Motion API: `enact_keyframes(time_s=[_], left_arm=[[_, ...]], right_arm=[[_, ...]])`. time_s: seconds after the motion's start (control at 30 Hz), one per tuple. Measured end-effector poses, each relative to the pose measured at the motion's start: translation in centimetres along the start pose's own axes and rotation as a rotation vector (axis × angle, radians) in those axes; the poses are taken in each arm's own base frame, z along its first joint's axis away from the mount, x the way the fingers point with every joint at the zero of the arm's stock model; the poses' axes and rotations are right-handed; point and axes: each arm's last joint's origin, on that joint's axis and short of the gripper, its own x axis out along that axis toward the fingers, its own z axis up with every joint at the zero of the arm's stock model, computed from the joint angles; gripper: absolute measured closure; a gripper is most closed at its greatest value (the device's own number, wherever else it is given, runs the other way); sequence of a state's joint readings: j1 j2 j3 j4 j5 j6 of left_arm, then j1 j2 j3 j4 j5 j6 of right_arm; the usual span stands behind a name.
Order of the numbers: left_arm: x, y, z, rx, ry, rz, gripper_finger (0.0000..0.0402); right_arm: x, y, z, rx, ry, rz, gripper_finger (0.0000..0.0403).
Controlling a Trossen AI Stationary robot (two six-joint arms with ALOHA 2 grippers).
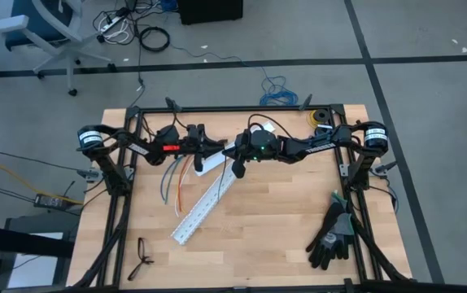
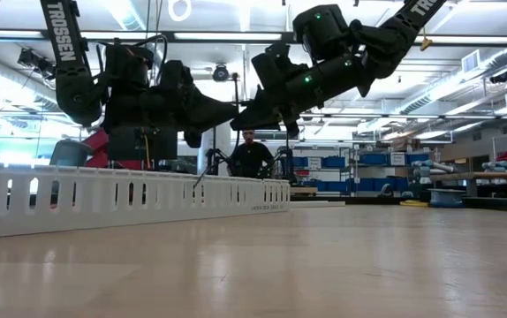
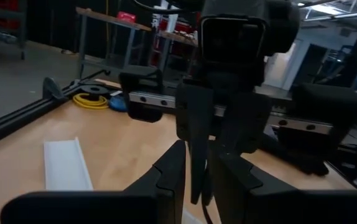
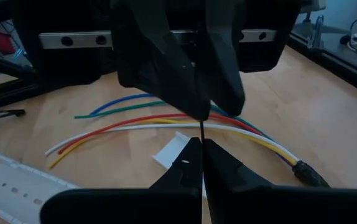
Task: Ziptie cables
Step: Wrap the cable wires with the black zip tie
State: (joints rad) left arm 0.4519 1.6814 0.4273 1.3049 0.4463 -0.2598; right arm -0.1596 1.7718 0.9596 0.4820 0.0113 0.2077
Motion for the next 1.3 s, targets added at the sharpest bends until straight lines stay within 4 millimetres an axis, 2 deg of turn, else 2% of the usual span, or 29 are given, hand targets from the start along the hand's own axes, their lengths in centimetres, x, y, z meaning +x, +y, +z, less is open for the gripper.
enact_keyframes(time_s=[0.67, 0.83, 1.0, 1.3], left_arm=[[0.0, -0.4, 0.8, 0.022, -0.061, -0.084, 0.0326], [0.6, -0.5, 1.4, -0.033, -0.08, -0.088, 0.0326], [1.7, -0.7, 1.8, -0.017, -0.067, -0.102, 0.0326], [1.7, -0.7, 1.9, -0.017, -0.07, -0.095, 0.0325]], right_arm=[[0.0, 0.1, -0.1, -0.002, 0.017, 0.057, 0.0403], [0.0, 0.2, -0.1, -0.001, 0.024, 0.086, 0.0403], [0.0, 0.2, -0.1, -0.001, 0.024, 0.087, 0.0403], [0.0, 0.3, -0.1, -0.003, 0.025, 0.09, 0.0403]])
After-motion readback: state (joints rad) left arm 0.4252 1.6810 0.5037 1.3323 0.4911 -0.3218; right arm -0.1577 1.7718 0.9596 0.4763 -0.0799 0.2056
